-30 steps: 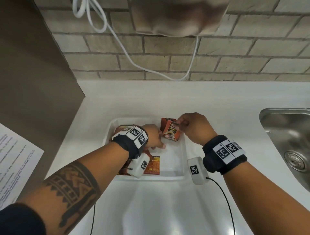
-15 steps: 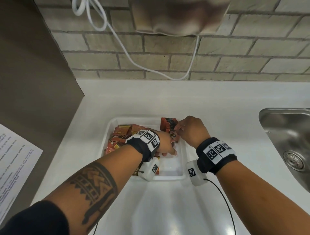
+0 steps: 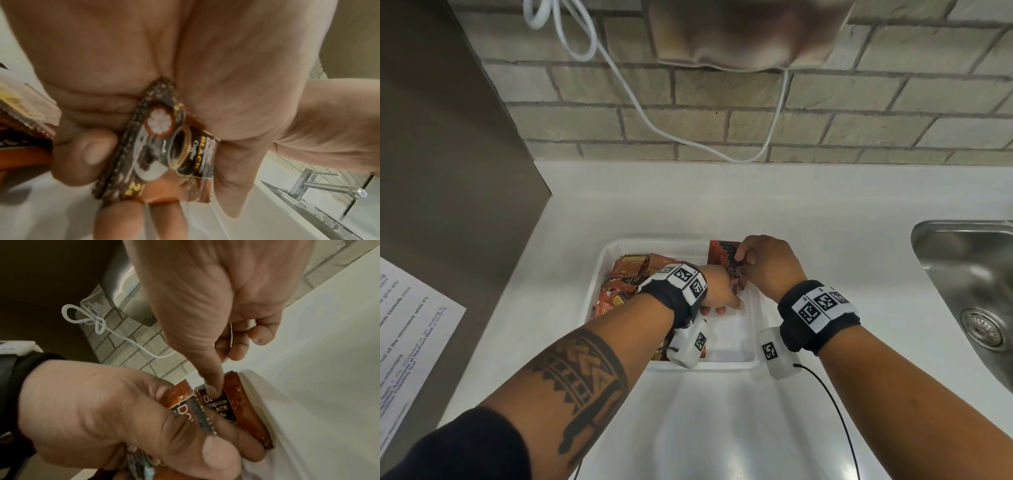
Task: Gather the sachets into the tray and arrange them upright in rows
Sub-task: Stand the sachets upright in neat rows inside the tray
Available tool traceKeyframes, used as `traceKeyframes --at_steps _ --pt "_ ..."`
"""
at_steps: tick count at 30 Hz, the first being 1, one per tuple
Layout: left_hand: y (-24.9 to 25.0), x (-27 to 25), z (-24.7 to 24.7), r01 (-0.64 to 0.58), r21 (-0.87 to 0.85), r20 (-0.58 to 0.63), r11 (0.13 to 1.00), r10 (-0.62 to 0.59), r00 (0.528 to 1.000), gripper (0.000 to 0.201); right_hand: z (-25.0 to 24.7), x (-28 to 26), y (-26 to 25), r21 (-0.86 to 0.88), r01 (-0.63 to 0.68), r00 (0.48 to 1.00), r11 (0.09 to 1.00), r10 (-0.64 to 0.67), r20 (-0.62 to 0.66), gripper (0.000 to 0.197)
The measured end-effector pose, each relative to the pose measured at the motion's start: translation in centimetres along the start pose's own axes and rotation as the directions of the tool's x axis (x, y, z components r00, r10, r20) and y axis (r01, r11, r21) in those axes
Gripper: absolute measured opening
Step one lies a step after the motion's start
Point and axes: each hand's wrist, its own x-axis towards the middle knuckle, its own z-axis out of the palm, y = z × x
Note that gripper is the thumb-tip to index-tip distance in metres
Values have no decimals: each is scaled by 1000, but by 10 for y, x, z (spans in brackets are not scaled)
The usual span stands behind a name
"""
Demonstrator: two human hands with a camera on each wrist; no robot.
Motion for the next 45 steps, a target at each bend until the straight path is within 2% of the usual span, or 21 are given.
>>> traceKeyframes --at_steps 8,12,14,18,20,21,23,25,28,33,35,39,42,45 --pt "6 -7 1 -19 26 8 999 19 1000 45 0 -1 0 2 24 1000 1000 -24 -5 22" --pt "10 -15 -1 -24 -13 12 1000 24 1000 35 -2 -2 2 18 32 999 999 -32 -5 21" --pt "9 -19 -4 -4 -72 18 997 6 1000 22 -4 -4 4 37 45 999 998 -44 -28 20" --pt "0 -27 -7 42 -321 80 946 -17 997 15 -12 -11 8 119 87 985 989 -68 -157 8" --pt "-8 -28 -6 13 -486 56 874 16 998 18 -17 -17 8 165 95 983 982 -66 -171 2" --pt "-11 -30 -6 1 -596 45 803 32 998 17 -19 -20 8 196 95 987 976 -66 -147 5" --pt "-16 -34 -5 -67 -795 3 604 113 994 8 -22 -24 9 279 92 995 956 -76 -68 9" --pt "-20 -38 -5 -146 -880 -63 452 194 979 16 -23 -26 9 374 91 995 923 -96 -7 12" --pt "-24 -40 -3 -235 -891 -147 389 244 959 26 -25 -25 5 439 112 993 891 -116 -19 11" --pt "-25 -44 -3 -324 -839 -228 437 258 939 22 -32 -26 -4 419 183 983 889 -179 -49 9" --pt "-25 -44 -4 -345 -794 -258 500 236 937 19 -33 -27 -7 414 180 982 892 -184 -31 8" --pt "-29 -41 -4 -353 -642 -296 681 204 933 22 -33 -27 -11 327 206 977 922 -213 -15 6" --pt "-34 -43 -8 -290 -482 -290 827 162 943 31 -33 -28 -10 241 203 979 949 -199 -43 4" --pt "-43 -47 -18 -142 -269 -269 953 67 961 23 -34 -27 -5 182 173 984 968 -160 -84 3"
